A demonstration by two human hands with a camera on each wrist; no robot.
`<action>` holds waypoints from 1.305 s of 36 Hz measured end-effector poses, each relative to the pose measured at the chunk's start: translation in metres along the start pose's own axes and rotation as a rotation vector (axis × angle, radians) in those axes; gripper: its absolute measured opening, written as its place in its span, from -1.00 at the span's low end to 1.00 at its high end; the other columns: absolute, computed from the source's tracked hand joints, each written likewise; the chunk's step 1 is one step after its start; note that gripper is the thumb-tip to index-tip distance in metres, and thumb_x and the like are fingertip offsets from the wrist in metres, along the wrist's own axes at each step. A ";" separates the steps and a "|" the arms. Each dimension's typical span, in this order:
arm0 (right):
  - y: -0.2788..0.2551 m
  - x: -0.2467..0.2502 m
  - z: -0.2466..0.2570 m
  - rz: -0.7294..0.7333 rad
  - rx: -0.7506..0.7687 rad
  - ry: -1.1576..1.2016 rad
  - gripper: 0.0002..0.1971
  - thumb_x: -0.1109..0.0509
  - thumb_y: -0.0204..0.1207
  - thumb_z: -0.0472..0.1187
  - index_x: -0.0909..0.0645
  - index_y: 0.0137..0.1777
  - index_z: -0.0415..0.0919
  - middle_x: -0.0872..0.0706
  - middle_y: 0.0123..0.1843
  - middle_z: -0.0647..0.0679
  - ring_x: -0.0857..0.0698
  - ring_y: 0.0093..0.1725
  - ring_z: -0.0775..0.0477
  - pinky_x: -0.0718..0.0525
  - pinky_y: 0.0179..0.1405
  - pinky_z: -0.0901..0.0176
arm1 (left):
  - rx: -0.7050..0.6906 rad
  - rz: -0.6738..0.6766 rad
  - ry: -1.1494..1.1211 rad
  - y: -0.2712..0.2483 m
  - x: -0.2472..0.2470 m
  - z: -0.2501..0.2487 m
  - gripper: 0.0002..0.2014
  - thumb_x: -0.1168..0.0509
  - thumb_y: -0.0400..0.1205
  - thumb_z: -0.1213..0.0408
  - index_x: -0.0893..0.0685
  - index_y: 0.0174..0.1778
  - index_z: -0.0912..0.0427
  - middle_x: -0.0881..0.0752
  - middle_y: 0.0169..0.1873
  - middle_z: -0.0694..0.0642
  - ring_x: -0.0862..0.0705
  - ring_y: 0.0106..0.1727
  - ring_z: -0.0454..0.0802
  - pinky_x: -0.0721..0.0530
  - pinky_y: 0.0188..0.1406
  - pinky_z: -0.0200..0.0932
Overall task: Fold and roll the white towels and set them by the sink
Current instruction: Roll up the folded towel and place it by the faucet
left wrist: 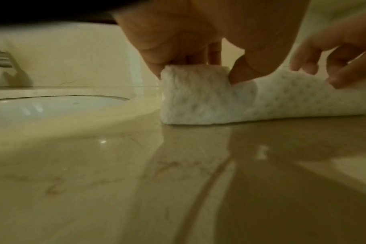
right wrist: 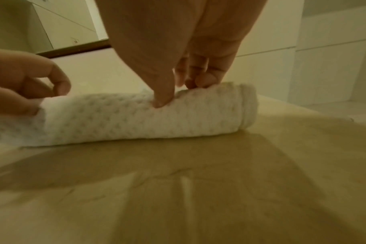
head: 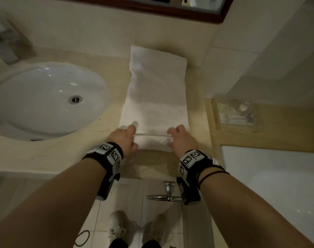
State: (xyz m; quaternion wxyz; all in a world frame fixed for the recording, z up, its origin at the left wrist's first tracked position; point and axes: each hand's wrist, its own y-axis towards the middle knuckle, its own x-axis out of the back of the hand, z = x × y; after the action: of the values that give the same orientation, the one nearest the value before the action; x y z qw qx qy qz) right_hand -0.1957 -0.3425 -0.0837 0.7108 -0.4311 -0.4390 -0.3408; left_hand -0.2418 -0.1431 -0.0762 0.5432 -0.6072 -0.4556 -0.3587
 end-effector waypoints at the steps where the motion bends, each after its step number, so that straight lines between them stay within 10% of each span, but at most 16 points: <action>1: 0.002 -0.001 -0.001 -0.053 -0.013 -0.001 -0.73 -0.24 0.61 -0.24 -0.40 0.30 -0.12 -0.39 0.26 -0.11 -0.58 0.13 -0.18 -0.62 0.01 0.01 | 0.004 0.000 -0.014 0.005 0.001 0.000 -0.45 -0.20 0.62 0.14 -0.23 0.48 0.24 -0.59 0.21 0.30 -0.58 0.18 0.26 -0.51 0.01 -0.08; 8: 0.020 -0.006 -0.001 -0.089 0.111 -0.114 -0.76 -0.11 0.62 -0.34 -0.52 0.20 -0.19 -0.50 0.22 -0.14 -0.51 0.15 -0.15 -0.36 -0.06 0.17 | 0.018 -0.152 -0.052 0.020 -0.011 0.003 -0.49 0.00 0.40 0.06 -0.69 0.03 0.25 -0.62 0.06 0.31 -0.61 0.04 0.32 -0.48 -0.05 0.05; 16: 0.006 0.004 -0.005 -0.052 0.227 -0.162 -0.69 -0.38 0.43 -0.12 -0.59 0.15 -0.18 -0.63 0.13 -0.11 -0.61 0.08 -0.19 -0.52 -0.03 0.08 | -0.059 -0.065 0.277 0.030 0.003 -0.008 -0.62 -0.06 0.71 0.19 -0.35 0.47 0.09 -0.38 0.43 0.11 -0.32 0.47 0.13 -0.28 0.41 -0.03; 19: 0.004 0.003 -0.003 -0.067 0.220 -0.209 -0.77 -0.34 0.19 -0.09 -0.70 -0.16 -0.09 -0.71 -0.23 -0.03 -0.70 -0.33 -0.09 -0.59 -0.42 0.24 | -0.092 -0.072 0.265 0.024 -0.002 -0.006 -0.55 -0.04 0.69 -0.06 -0.47 0.37 0.13 -0.52 0.30 0.11 -0.51 0.30 0.12 -0.41 0.26 -0.05; 23: 0.012 -0.006 -0.002 -0.079 0.237 -0.238 -0.66 -0.07 0.27 -0.13 -0.72 -0.29 -0.06 -0.71 -0.37 0.01 -0.68 -0.45 -0.05 -0.59 -0.49 0.28 | -0.192 -0.089 0.225 0.015 -0.013 0.007 -0.38 -0.46 0.08 -0.21 -0.71 -0.10 0.19 -0.72 -0.25 0.12 -0.70 -0.31 0.11 -0.60 -0.23 -0.14; 27: 0.012 0.008 -0.002 0.033 0.270 -0.280 -0.65 -0.11 0.56 -0.16 -0.61 0.25 -0.15 -0.70 0.13 -0.12 -0.67 0.09 -0.19 -0.54 0.09 0.03 | -0.316 -0.144 0.301 0.019 -0.006 0.016 -0.50 -0.39 0.22 0.03 -0.54 0.04 0.13 -0.73 -0.19 0.10 -0.63 -0.11 0.13 -0.31 -0.09 -0.08; 32: 0.025 0.025 -0.006 0.027 0.271 -0.413 -0.62 -0.13 0.65 0.00 -0.48 0.42 -0.01 -0.54 0.36 -0.02 -0.38 0.38 -0.11 -0.27 0.33 0.07 | -0.254 -0.030 0.224 0.032 0.002 0.020 -0.51 -0.08 0.69 -0.07 -0.33 0.55 -0.04 -0.27 0.56 0.00 -0.24 0.55 0.02 -0.21 0.48 -0.15; 36: 0.032 0.018 -0.006 0.092 0.174 -0.208 -0.60 -0.11 0.68 -0.17 -0.37 0.50 -0.18 -0.31 0.51 -0.14 -0.34 0.45 -0.19 -0.33 0.36 0.04 | -0.210 0.024 0.108 0.046 0.008 0.018 -0.52 -0.03 0.73 -0.01 -0.32 0.56 0.04 -0.29 0.56 0.09 -0.32 0.53 0.06 -0.25 0.49 -0.16; 47: 0.060 0.011 0.002 -0.005 0.007 -0.100 -0.69 -0.12 0.57 -0.32 -0.37 0.30 -0.17 -0.61 0.17 -0.16 -0.60 0.08 -0.21 -0.49 -0.07 0.02 | -0.168 0.104 0.079 0.084 0.016 0.009 -0.63 0.08 0.76 -0.01 -0.43 0.32 0.09 -0.67 0.16 0.19 -0.64 0.14 0.18 -0.54 0.08 -0.07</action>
State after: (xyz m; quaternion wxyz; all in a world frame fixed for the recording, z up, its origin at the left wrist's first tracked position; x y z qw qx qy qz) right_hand -0.1407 -0.3181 -0.0917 0.6884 -0.4442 -0.4764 -0.3191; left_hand -0.1577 -0.1313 -0.0909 0.5260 -0.6587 -0.3700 -0.3905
